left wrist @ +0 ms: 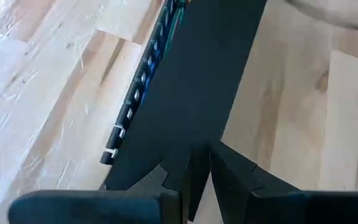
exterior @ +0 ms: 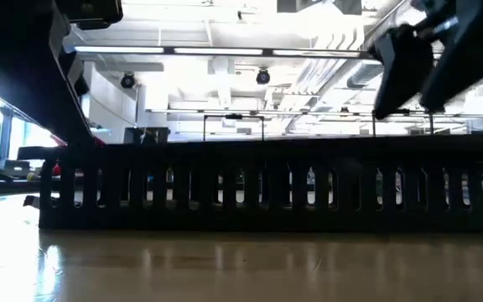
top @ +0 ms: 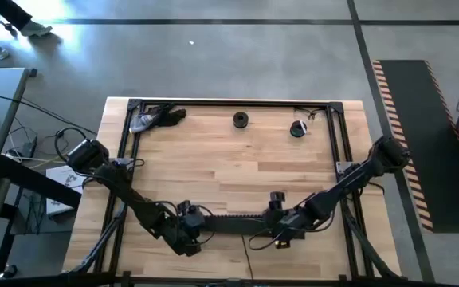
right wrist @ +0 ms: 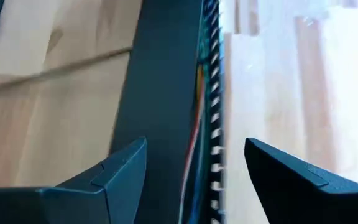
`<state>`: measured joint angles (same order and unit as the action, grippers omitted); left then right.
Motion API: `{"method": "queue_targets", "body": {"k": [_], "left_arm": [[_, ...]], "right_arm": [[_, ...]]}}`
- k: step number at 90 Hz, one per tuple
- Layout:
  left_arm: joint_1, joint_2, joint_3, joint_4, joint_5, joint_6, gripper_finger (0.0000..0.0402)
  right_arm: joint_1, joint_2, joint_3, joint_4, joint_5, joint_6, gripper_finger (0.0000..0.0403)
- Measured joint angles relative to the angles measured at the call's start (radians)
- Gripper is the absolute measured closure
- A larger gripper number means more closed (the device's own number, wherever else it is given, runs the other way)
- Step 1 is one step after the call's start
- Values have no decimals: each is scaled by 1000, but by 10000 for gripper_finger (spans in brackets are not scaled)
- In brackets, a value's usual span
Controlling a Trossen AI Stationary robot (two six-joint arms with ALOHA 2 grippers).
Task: Ziptie cables
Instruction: Close the black cable duct
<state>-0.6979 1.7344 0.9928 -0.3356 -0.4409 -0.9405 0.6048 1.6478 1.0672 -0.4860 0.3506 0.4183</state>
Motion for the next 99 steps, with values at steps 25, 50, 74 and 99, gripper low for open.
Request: {"method": "queue_targets", "body": {"k": [25, 50, 74, 99], "left_arm": [[4, 0, 0, 5, 1, -1, 360], [4, 0, 0, 7, -8, -1, 360], [4, 1, -1, 9, -17, -1, 360], [4, 1, -1, 10, -17, 0, 360]], "right_arm": [[49, 0, 51, -117, 34, 27, 183], [112, 0, -19, -176, -141, 200, 189], [109, 3, -119, -123, -170, 206, 170], [64, 0, -117, -115, -223, 210, 103]]}}
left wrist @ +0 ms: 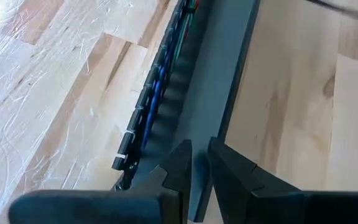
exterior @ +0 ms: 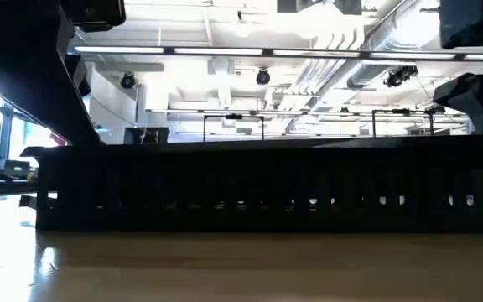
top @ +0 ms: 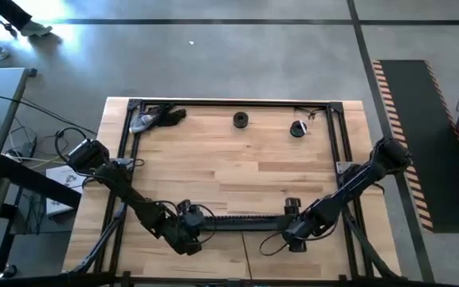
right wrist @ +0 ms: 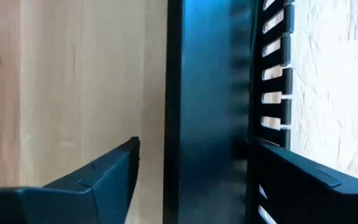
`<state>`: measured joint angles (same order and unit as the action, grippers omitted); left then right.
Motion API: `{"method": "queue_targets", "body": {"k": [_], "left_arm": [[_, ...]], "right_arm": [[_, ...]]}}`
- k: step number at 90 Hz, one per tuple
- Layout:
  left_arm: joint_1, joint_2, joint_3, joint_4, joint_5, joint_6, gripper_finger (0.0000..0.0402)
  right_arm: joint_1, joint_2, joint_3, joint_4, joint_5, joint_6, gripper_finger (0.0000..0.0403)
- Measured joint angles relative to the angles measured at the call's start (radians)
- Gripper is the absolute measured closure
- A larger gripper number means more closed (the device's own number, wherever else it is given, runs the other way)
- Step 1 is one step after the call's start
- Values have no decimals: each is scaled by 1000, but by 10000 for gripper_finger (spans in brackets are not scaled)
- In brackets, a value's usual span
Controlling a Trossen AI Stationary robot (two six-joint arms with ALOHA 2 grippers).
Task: Ziptie cables
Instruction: Close the black cable duct
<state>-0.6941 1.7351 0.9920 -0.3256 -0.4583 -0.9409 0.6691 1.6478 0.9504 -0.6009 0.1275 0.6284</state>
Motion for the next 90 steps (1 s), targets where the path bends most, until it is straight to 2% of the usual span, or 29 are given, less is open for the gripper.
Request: {"method": "queue_targets", "body": {"k": [21, 33, 46, 74, 90], "left_arm": [[0, 0, 0, 0, -1, 1, 360], [0, 0, 0, 1, -1, 1, 360], [0, 0, 0, 1, -2, 1, 360], [0, 1, 0, 0, -23, 2, 360], [0, 1, 0, 0, -31, 2, 360]], "right_arm": [[-66, 0, 0, 0, -116, -29, 94], [-85, 0, 0, -1, -148, -58, 113], [-80, 0, 9, -7, -141, -77, 160], [-18, 0, 109, -116, 18, -137, 279], [4, 0, 121, -144, 45, -137, 352]]}}
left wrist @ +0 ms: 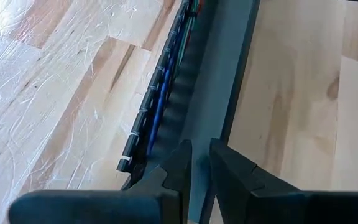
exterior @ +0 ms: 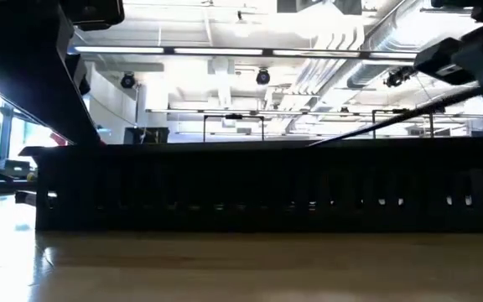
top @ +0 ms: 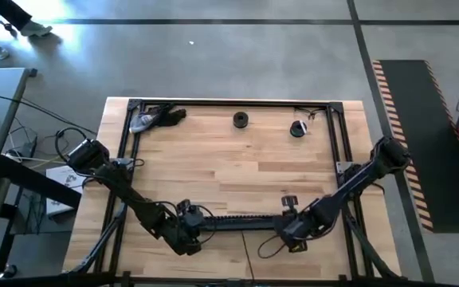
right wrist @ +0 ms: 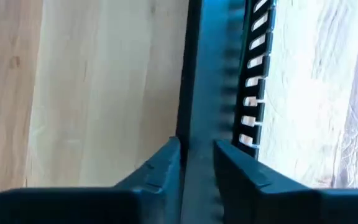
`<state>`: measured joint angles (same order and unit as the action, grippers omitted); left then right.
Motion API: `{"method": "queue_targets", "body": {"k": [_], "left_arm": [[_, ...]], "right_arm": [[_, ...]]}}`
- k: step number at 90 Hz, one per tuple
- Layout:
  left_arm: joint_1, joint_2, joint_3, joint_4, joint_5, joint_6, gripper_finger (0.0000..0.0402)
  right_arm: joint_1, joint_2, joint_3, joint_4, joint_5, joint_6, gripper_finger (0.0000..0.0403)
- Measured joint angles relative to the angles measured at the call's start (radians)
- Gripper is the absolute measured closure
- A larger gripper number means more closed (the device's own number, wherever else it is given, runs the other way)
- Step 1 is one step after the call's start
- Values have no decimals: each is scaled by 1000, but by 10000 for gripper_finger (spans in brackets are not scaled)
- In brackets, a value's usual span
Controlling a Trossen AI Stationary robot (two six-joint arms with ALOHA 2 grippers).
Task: Ziptie cables
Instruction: Close the black cable duct
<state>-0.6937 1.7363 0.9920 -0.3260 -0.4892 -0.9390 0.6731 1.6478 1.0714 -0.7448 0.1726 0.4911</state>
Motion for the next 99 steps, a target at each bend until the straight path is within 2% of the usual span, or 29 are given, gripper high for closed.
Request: {"method": "queue_targets", "body": {"k": [11, 21, 30, 47, 57, 68, 88, 99], "left_arm": [[0, 0, 0, 0, -3, 0, 360], [0, 0, 0, 0, -3, 0, 360], [0, 0, 0, 0, -3, 0, 360], [0, 0, 0, 0, -6, 1, 360], [0, 0, 0, 0, -6, 6, 360], [0, 0, 0, 0, -10, 7, 360], [0, 0, 0, 2, -15, 10, 360], [-5, -9, -1, 37, -28, 69, 360]], "right_arm": [[10, 0, -7, 6, 3, -1, 388], [12, 0, -7, 2, 14, -23, 389], [16, 0, -7, -12, 19, -48, 359], [29, 0, -8, -59, 23, -86, 270], [29, 0, -9, -72, 40, -55, 254], [34, 2, -9, -76, 39, -55, 281], [50, 25, -9, -95, 45, -59, 381], [62, 28, 4, -134, 105, -12, 389]]}}
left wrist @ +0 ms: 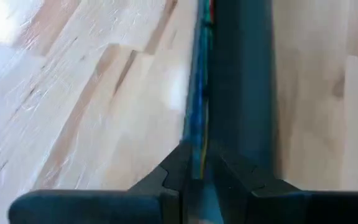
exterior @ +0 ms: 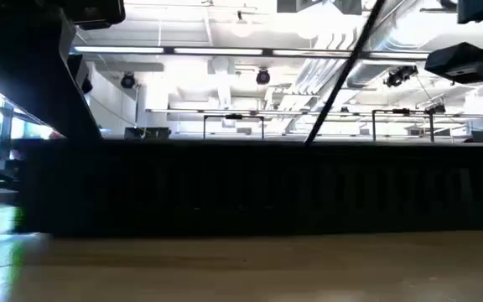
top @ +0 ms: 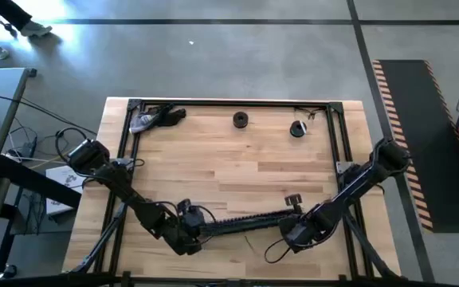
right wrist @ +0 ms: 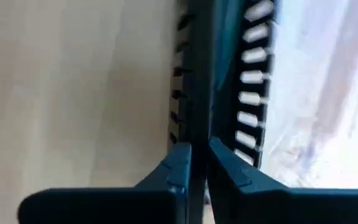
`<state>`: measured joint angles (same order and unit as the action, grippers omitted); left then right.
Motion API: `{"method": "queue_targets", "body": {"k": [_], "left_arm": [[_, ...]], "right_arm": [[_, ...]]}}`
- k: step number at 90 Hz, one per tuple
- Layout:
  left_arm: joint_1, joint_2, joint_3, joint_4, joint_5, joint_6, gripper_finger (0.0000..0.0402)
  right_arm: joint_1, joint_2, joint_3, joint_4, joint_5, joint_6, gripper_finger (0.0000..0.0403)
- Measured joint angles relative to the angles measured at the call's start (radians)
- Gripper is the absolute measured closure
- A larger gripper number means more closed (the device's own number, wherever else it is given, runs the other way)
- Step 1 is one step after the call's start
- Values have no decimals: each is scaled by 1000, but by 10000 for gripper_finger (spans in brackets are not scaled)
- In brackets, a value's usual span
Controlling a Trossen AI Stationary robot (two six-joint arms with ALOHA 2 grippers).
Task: Ziptie cables
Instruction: Close the black cable duct
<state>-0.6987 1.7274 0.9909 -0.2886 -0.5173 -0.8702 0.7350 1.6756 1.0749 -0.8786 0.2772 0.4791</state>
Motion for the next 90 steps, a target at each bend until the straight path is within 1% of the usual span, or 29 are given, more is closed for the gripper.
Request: {"method": "queue_targets", "body": {"k": [9, 22, 32, 40, 49, 61, 76, 84, 90], "left_arm": [[-2, -49, 0, 15, -33, 27, 360], [-5, -134, 0, 15, -118, 72, 360], [-5, -188, 2, 21, -188, 111, 360], [-4, -209, 1, 19, -211, 128, 360], [-2, -210, 1, 20, -213, 141, 360], [-1, -195, 1, 20, -219, 130, 360], [-1, -170, 1, 37, -219, 117, 360], [-4, -145, 1, 68, -199, 159, 360], [-4, -117, 1, 89, -185, 208, 360]], "right_arm": [[22, 0, 43, -85, 68, 42, 393], [57, 0, 104, -158, 185, 64, 398], [79, 0, 127, -167, 267, 64, 400], [92, 0, 128, -169, 327, 65, 402], [105, 9, 127, -192, 388, 94, 400], [123, 12, 126, -221, 515, 150, 400], [124, 13, 126, -227, 538, 145, 400], [124, 18, 126, -254, 571, 158, 400], [124, 18, 126, -297, 611, 203, 401]]}}
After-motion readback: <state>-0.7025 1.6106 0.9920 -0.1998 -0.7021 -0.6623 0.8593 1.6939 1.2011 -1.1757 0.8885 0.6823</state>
